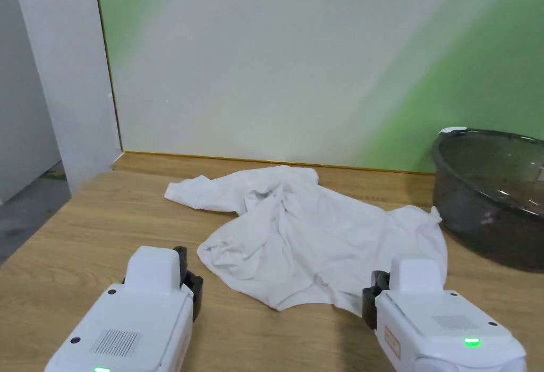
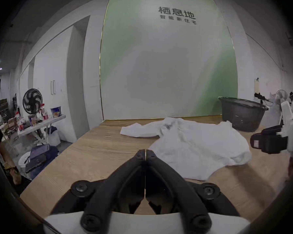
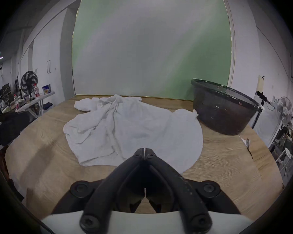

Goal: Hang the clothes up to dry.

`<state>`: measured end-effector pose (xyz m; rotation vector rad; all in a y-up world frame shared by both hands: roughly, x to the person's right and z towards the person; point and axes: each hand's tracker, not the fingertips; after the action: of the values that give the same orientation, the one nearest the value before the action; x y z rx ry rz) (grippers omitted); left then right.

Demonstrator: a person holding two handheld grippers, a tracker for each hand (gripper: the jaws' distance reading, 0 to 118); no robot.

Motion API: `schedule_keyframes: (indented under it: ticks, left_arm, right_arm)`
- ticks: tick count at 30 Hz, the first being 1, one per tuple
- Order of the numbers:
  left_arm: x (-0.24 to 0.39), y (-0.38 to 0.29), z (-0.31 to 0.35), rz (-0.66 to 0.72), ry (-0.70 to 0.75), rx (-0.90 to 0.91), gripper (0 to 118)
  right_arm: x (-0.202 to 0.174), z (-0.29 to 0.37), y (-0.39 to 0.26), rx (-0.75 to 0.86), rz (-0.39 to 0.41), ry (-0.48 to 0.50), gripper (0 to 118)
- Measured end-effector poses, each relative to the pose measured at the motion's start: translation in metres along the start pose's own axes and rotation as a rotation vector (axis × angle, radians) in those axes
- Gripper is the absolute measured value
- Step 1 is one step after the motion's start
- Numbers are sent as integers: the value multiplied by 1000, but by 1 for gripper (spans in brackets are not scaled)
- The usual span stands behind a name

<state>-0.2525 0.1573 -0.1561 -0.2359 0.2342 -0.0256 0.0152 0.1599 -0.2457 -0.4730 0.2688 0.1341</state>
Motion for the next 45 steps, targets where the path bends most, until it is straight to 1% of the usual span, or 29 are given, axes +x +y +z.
schedule_keyframes:
  ticks: [1,2,3,4,5,6,7,8,9,10,11,13,15,17,18,19,21,23,27,29,30,32,34,36,38,41,45]
  left_arm:
    - [0,2,0,-4,-6,1,0]
    - [-1,5,-1,1,-47,-3,0]
    - [-4,7,-3,42,-122,0,0]
    - [-11,12,-6,109,-254,3,0]
    - [-17,17,-12,175,-439,-12,0]
    - [-24,21,-20,226,-633,-49,0]
    - [-29,24,-28,288,-819,-74,0]
    - [-30,29,-31,313,-920,-74,0]
    - [-29,36,-29,297,-941,-39,0]
    - [-26,42,-26,250,-942,-16,0]
    - [-21,48,-24,215,-970,-9,0]
    - [-5,54,-21,213,-1041,11,0]
    - [16,57,-27,218,-1109,0,0]
    - [49,60,-35,143,-1169,-19,0]
    - [63,62,-37,104,-1168,-22,0]
    - [78,65,-38,79,-1194,-20,0]
    - [102,70,-42,116,-1307,-34,0]
    - [123,76,-43,152,-1397,-37,0]
    - [156,85,-39,144,-1517,-31,0]
    - [171,89,-37,152,-1583,-40,0]
    - [178,91,-37,153,-1612,-42,0]
    - [196,95,-35,144,-1684,-39,0]
    - [216,99,-34,149,-1758,-39,0]
    - [241,103,-27,150,-1836,-37,0]
    - [266,107,-17,138,-1928,-35,0]
    - [304,111,3,110,-2044,-35,0]
    - [353,114,35,106,-2198,-82,0]
  right_arm:
    - [1,1,0,3,7,12,2]
    - [3,3,0,9,14,23,2]
    - [7,4,2,16,17,37,2]
    - [11,5,5,25,6,73,2]
    - [20,8,8,51,-20,163,2]
    - [31,11,9,76,-58,289,2]
    - [44,13,10,84,-125,470,2]
    - [60,17,9,94,-199,645,2]
    - [70,24,8,121,-235,759,1]
    - [79,37,8,163,-238,822,1]
    - [84,50,8,216,-231,833,1]
    - [88,71,10,264,-184,775,1]
    - [90,87,11,284,-157,707,1]
    - [101,100,9,301,-141,628,1]
    - [105,106,8,309,-135,597,1]
    - [112,111,5,291,-154,561,1]
    - [128,128,-4,286,-173,474,1]
    - [146,147,-14,299,-201,442,1]
    - [178,189,-27,357,-263,354,1]
    - [188,212,-34,380,-273,317,1]
    - [190,222,-37,384,-266,299,1]
    - [193,246,-45,390,-245,223,1]
    - [196,269,-52,385,-253,147,1]
    - [200,295,-61,412,-281,93,1]
    - [206,320,-70,448,-327,74,1]
    - [211,361,-82,506,-370,14,1]
    - [206,417,-93,530,-381,-138,1]
